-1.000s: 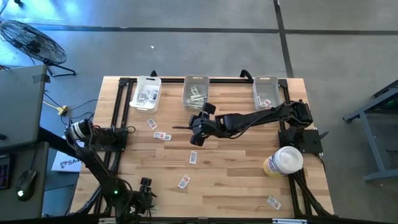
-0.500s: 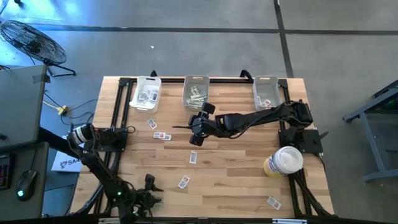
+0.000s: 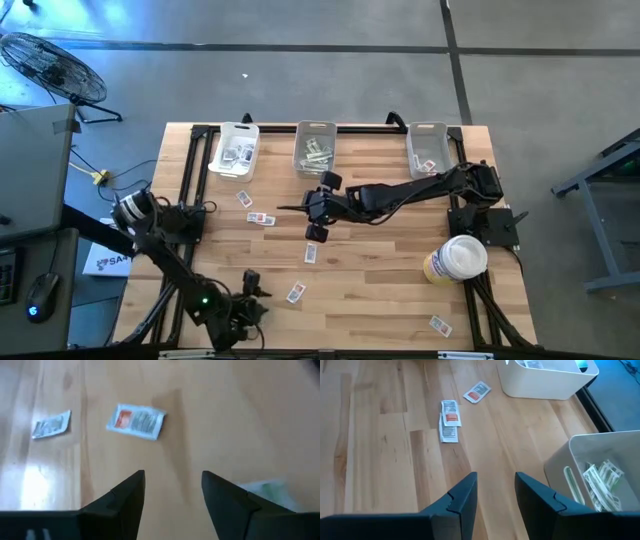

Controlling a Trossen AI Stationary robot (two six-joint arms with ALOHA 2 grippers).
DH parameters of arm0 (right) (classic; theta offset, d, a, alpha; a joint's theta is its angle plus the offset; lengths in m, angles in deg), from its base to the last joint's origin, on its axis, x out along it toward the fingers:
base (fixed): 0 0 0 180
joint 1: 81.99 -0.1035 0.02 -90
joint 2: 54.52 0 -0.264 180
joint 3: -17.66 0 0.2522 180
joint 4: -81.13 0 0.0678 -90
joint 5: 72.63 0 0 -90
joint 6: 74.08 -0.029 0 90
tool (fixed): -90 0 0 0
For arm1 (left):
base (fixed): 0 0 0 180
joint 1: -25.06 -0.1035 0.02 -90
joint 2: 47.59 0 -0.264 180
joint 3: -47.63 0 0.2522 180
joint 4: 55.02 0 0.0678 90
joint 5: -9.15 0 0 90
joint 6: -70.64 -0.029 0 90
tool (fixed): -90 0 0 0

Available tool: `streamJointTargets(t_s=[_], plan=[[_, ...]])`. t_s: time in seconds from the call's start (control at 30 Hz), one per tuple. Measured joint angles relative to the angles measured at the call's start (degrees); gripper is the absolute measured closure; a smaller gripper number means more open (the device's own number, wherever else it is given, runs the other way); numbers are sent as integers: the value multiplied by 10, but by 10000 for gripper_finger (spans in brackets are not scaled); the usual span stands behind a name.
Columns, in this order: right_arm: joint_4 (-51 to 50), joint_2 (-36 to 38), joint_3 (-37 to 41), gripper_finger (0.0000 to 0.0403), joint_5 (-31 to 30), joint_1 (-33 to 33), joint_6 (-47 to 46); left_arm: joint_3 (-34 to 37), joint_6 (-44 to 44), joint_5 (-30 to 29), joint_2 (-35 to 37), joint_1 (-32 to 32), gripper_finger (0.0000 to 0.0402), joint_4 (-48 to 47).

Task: Pick & Place First Aid Supplies
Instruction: Put the green pad into the left gray bin

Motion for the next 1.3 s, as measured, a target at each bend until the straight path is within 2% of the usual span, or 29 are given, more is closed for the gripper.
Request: streamJointTargets(t_s=[0.17, 0.23, 0.4, 0.63, 0.87, 1.0, 1.13, 1.3], plan=[[0, 0, 0, 277, 2, 0, 0, -4, 83, 62, -1, 37, 209, -6], [0, 0, 0, 277, 2, 0, 0, -6, 107, 65, -5, 46, 209, 0], [0, 0, 0, 277, 0, 0, 0, 11, 137, 45, -12, 54, 209, -3], [4, 0, 0, 277, 2, 0, 0, 36, 143, -38, -30, 31, 209, 2], [14, 0, 0, 277, 31, 0, -14, 67, 113, -117, -31, -43, 209, -9], [24, 0, 0, 277, 54, -2, -11, 90, 116, -131, -29, -106, 209, -5], [30, -7, 0, 277, 85, -18, 30, 109, 117, -129, -29, -175, 209, -4], [35, -44, 0, 277, 101, -42, 75, 111, 116, -131, -26, -246, 209, -3]])
